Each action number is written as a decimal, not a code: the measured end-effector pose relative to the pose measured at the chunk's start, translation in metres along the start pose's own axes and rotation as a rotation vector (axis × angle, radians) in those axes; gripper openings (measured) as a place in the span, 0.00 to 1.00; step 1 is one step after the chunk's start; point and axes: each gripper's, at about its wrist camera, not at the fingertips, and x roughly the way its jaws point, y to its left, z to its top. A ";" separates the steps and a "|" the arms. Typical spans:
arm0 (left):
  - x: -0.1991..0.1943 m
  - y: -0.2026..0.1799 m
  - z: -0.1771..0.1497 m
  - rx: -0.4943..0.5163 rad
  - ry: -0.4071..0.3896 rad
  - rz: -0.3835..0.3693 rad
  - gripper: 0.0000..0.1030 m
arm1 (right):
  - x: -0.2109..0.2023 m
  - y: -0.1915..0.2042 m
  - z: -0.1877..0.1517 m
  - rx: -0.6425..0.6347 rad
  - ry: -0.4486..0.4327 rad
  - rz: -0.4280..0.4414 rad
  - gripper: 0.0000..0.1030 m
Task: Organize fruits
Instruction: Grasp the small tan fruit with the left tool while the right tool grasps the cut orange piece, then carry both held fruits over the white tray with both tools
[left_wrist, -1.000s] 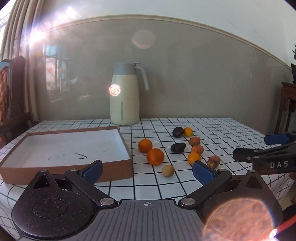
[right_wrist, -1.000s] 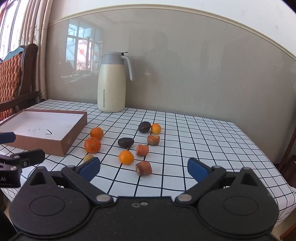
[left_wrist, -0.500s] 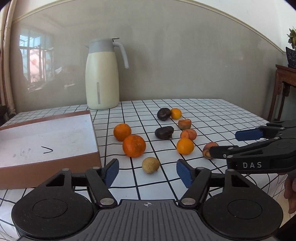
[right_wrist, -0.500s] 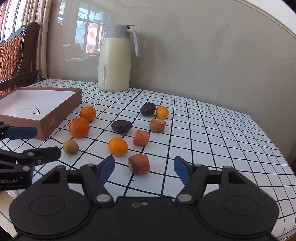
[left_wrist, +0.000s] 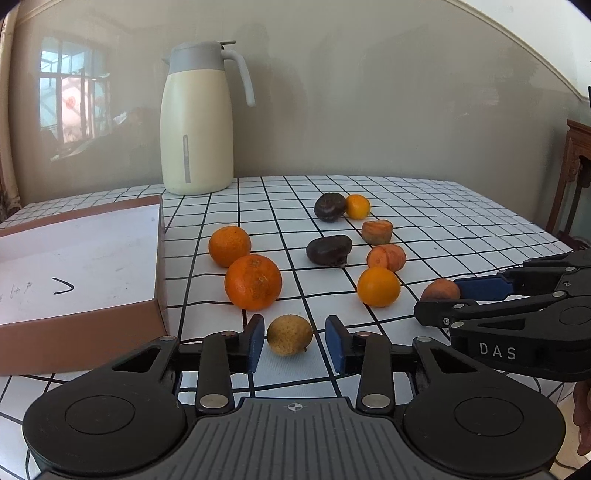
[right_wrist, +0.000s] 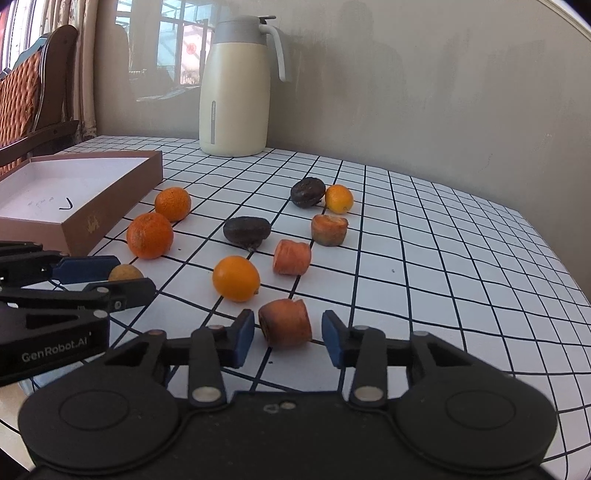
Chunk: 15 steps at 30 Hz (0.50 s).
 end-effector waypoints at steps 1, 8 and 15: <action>0.003 -0.001 0.000 0.002 0.005 0.004 0.31 | 0.002 0.000 0.000 0.000 0.008 0.003 0.23; 0.005 0.001 -0.002 -0.003 0.014 0.001 0.27 | 0.002 -0.001 0.000 0.017 0.008 0.007 0.21; -0.010 0.003 0.000 0.014 -0.018 -0.008 0.27 | -0.008 0.000 0.002 0.031 -0.027 0.006 0.21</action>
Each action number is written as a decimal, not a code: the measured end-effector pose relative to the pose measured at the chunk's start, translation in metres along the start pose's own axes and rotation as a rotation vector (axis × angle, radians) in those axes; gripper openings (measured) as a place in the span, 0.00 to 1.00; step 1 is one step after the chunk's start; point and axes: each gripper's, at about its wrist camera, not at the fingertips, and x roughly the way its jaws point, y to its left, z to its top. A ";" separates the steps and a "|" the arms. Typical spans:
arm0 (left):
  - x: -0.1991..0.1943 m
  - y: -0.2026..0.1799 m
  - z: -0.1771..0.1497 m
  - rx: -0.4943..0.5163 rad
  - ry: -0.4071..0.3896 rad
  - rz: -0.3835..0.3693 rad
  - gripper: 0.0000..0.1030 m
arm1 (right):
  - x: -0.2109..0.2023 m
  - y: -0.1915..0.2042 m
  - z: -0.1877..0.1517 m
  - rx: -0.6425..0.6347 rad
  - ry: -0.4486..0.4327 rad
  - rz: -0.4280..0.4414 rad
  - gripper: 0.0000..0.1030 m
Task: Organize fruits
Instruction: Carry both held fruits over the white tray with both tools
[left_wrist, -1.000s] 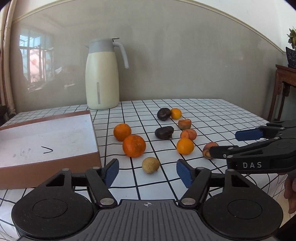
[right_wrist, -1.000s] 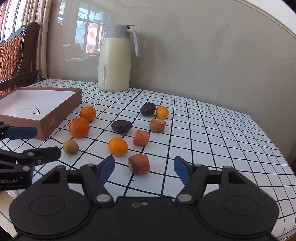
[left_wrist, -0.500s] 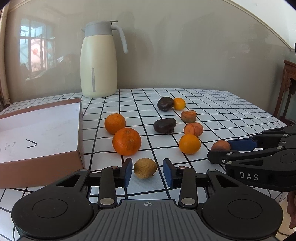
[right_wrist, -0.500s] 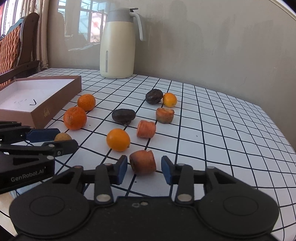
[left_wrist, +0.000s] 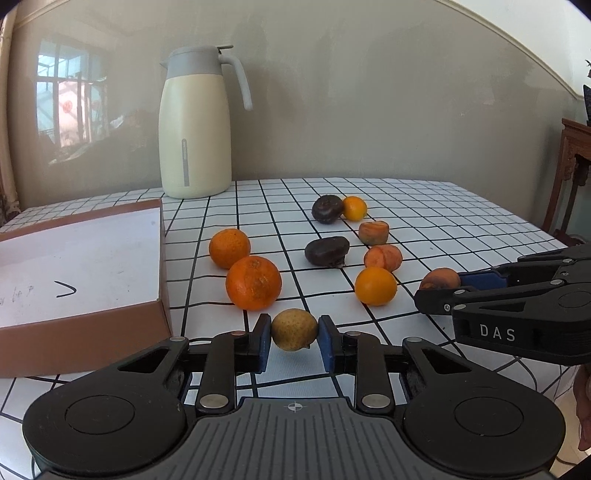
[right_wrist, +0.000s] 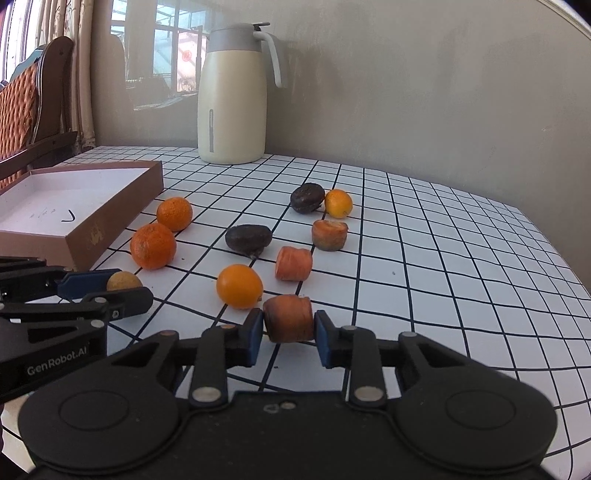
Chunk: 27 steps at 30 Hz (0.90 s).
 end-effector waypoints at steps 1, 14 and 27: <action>-0.004 0.001 0.000 0.002 -0.006 0.001 0.27 | -0.002 0.001 0.001 -0.002 -0.007 0.000 0.21; -0.062 0.031 0.010 -0.011 -0.099 0.055 0.27 | -0.039 0.035 0.018 -0.042 -0.118 0.063 0.21; -0.103 0.093 0.007 -0.102 -0.147 0.161 0.27 | -0.052 0.091 0.039 -0.093 -0.199 0.181 0.21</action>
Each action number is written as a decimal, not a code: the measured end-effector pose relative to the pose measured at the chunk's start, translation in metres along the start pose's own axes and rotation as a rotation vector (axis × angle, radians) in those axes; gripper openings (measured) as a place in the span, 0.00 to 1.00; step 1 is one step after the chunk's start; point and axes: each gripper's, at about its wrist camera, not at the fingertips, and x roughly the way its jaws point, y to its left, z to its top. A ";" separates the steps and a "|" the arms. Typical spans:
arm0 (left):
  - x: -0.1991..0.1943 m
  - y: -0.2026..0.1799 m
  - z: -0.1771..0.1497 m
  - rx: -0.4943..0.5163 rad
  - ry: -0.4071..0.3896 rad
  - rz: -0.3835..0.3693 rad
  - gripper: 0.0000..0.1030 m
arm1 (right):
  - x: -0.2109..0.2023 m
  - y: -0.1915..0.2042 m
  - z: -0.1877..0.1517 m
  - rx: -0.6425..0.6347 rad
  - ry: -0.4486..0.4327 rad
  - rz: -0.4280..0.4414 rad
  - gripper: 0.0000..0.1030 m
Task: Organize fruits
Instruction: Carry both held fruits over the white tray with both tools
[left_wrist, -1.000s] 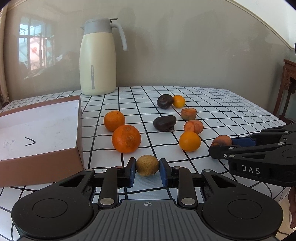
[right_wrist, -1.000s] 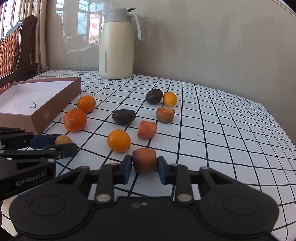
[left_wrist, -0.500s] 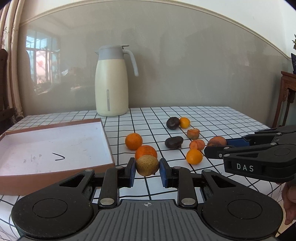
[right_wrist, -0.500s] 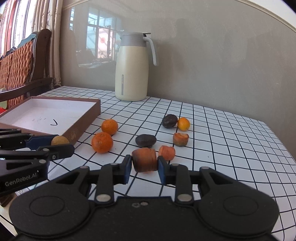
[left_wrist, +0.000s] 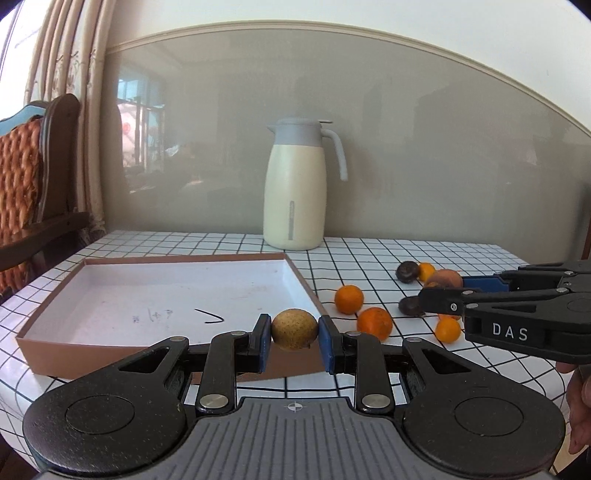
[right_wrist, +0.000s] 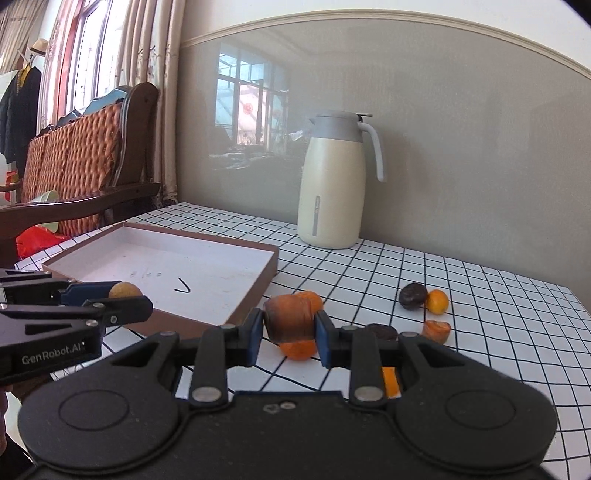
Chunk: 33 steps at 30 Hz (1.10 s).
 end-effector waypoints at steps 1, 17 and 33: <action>-0.001 0.007 0.001 -0.005 -0.006 0.013 0.27 | 0.002 0.005 0.002 -0.004 -0.003 0.010 0.21; -0.006 0.114 0.016 -0.105 -0.062 0.233 0.27 | 0.037 0.060 0.039 -0.050 -0.062 0.131 0.21; 0.037 0.166 0.037 -0.134 -0.070 0.329 0.27 | 0.094 0.065 0.064 0.007 -0.076 0.121 0.21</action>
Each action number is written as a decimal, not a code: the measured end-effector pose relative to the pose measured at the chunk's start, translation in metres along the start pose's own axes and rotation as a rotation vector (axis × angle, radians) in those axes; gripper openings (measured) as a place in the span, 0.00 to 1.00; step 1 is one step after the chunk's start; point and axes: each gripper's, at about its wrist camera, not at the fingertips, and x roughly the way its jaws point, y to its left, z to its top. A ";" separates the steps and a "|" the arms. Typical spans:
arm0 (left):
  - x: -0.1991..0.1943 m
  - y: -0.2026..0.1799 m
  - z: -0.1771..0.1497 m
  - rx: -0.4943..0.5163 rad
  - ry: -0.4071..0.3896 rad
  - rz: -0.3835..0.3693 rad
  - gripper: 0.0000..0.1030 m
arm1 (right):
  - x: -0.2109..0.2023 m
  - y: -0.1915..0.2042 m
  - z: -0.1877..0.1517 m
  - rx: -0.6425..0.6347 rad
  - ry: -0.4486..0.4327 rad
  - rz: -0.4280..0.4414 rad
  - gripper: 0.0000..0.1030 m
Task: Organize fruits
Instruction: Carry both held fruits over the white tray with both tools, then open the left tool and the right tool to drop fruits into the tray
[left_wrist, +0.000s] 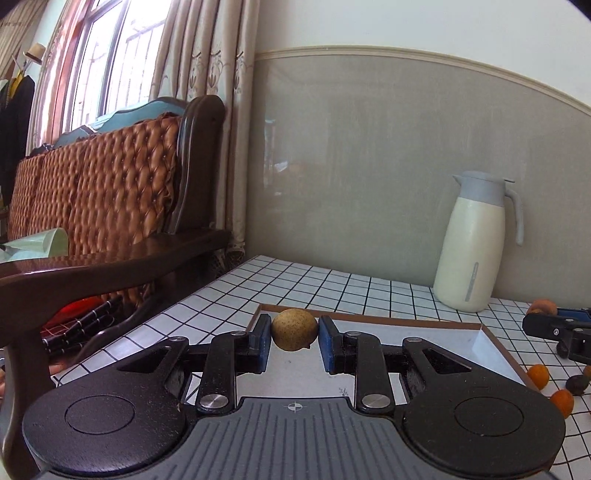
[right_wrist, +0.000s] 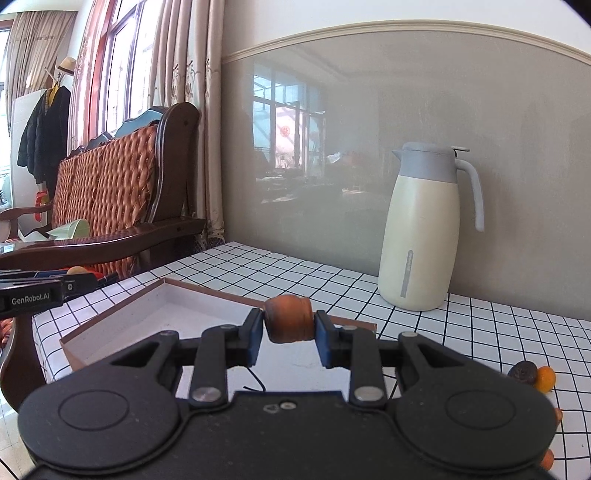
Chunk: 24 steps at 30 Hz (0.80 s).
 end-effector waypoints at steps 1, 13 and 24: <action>0.005 0.000 0.000 -0.001 0.005 0.004 0.27 | 0.004 -0.002 0.001 0.005 0.005 -0.004 0.21; 0.052 -0.001 0.003 -0.008 0.065 0.017 0.27 | 0.056 -0.022 0.004 0.057 0.079 -0.048 0.21; 0.091 0.000 0.002 -0.009 0.137 0.019 0.27 | 0.094 -0.029 0.007 0.052 0.188 -0.056 0.21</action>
